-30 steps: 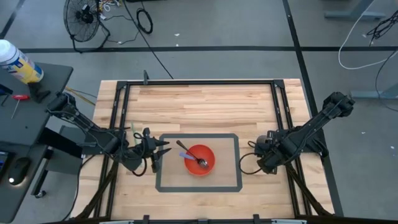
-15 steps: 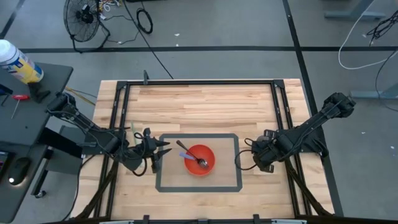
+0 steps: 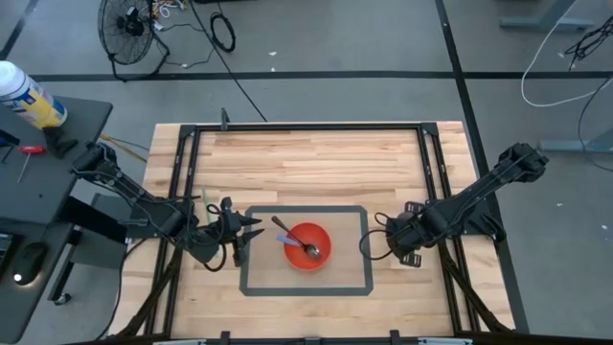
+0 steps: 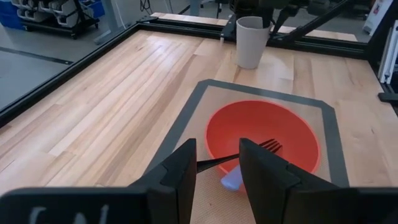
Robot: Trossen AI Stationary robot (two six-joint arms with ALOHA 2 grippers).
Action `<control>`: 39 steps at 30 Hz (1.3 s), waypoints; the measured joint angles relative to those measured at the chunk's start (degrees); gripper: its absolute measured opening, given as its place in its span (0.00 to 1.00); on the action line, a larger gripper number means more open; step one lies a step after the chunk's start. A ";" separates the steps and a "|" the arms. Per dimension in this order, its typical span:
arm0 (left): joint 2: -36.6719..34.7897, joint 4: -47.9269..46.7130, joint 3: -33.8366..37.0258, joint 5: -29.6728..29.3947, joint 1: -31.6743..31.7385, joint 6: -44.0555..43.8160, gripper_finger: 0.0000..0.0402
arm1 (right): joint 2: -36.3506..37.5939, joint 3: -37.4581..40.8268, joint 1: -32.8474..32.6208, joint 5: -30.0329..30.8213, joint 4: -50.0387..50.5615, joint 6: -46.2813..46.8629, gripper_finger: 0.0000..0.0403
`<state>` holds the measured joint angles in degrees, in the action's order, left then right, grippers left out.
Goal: Pick & Place Utensil
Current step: Put the gray cup on the top right of the placemat
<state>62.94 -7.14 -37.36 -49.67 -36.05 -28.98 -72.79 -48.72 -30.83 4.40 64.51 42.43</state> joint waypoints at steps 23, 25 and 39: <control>0.00 0.06 0.00 -0.59 0.00 -0.38 0.31 | -0.11 -4.78 2.23 -1.59 2.41 -3.84 0.02; 0.00 0.28 0.00 -1.07 0.00 -0.38 0.31 | -0.87 -8.26 3.61 0.19 2.73 -6.76 0.01; 0.00 0.99 -0.02 -1.56 0.00 -0.36 0.31 | -19.57 -25.79 15.43 1.57 6.25 -29.53 0.01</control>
<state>62.94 -6.15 -37.39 -51.23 -36.06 -29.34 -92.37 -74.51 -15.40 5.97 70.76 12.90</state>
